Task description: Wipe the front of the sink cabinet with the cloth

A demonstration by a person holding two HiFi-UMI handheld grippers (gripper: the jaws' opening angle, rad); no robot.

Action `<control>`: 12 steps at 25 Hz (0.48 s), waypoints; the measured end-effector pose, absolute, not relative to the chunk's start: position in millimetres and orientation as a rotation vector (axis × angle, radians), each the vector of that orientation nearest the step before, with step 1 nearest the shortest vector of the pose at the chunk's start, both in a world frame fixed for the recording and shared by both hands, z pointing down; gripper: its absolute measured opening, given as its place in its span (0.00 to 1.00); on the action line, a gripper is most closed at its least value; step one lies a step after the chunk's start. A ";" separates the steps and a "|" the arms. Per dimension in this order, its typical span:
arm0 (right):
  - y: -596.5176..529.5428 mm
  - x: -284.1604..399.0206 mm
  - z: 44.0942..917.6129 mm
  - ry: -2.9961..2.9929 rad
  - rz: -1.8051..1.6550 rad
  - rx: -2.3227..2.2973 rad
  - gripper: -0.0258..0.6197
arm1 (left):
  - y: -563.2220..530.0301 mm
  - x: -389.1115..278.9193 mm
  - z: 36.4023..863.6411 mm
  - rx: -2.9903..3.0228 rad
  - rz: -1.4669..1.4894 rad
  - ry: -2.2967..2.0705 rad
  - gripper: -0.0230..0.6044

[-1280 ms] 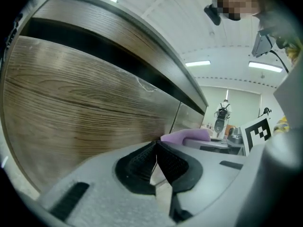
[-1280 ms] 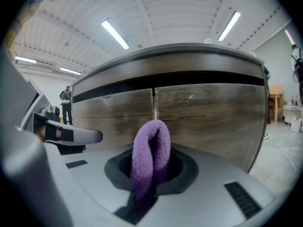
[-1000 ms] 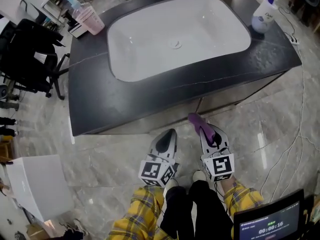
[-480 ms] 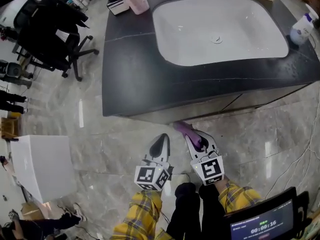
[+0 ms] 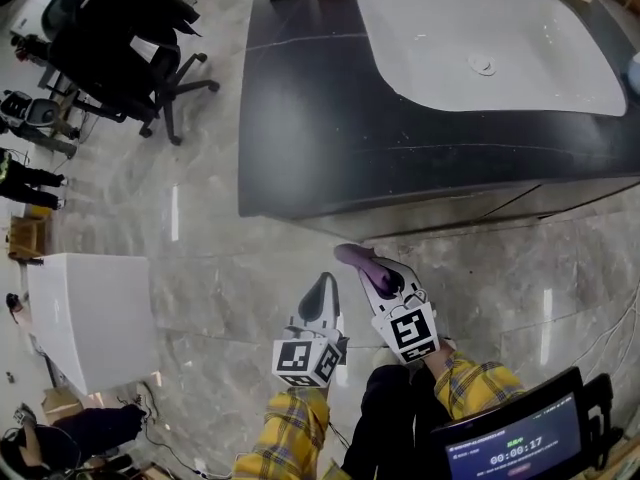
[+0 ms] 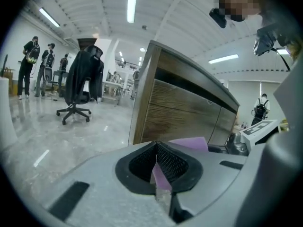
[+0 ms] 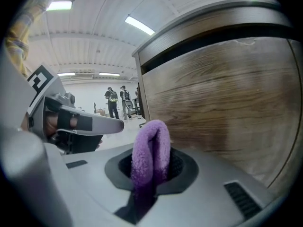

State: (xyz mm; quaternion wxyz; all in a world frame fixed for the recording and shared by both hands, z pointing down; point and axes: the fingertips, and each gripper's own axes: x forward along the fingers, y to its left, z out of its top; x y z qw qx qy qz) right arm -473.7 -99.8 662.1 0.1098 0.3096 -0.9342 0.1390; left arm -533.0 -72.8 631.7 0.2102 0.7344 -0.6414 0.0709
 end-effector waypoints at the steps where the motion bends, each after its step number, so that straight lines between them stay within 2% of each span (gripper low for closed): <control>1: -101.8 -480.1 664.2 -2.754 0.399 0.901 0.11 | -73.4 -537.7 635.7 2.039 0.198 -1.790 0.05; 6: -121.5 -492.2 676.2 -2.756 0.374 0.936 0.11 | -82.5 -549.2 651.3 2.045 0.205 -1.795 0.05; 12: -153.3 -450.4 681.9 -2.702 0.399 1.081 0.11 | -106.7 -529.2 660.6 2.083 0.208 -1.741 0.05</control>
